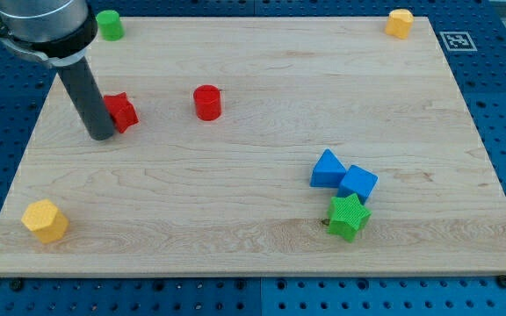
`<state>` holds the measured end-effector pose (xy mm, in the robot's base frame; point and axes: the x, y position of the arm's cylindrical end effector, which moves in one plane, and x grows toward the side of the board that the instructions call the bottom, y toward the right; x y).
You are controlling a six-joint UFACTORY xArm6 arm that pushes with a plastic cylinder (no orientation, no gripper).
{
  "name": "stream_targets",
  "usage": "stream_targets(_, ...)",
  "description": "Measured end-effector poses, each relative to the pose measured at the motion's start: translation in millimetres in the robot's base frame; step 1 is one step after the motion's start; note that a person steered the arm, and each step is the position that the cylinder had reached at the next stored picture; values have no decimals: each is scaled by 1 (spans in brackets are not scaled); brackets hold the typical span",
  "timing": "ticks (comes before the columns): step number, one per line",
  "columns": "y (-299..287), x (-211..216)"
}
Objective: Slide red star up and left a bit
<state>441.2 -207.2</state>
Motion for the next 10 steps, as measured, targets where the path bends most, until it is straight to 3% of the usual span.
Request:
stream_targets(2, 40, 21)
stream_targets(4, 86, 14)
stream_targets(6, 76, -6)
stream_targets(10, 3, -29)
